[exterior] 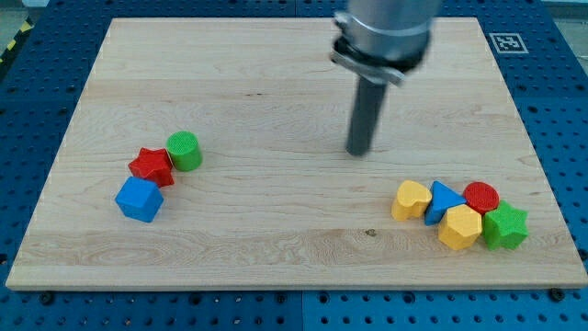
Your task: Point your arm closer to the green circle
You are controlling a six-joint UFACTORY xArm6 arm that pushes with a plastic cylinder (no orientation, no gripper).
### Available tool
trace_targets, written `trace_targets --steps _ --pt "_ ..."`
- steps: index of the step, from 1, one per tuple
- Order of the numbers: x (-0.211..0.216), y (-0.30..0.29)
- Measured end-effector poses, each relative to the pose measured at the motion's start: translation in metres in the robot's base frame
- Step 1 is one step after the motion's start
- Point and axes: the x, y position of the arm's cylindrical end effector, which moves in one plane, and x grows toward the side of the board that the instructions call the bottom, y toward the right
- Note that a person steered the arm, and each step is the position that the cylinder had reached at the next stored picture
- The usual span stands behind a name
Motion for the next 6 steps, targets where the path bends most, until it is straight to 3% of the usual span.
trace_targets --steps 1,2,3,4,5,6 --pt "-0.057 -0.087" --pt "-0.080 -0.190" --pt "-0.072 -0.287" --pt "-0.032 -0.308" --pt "0.007 -0.291" --pt "0.020 -0.259"
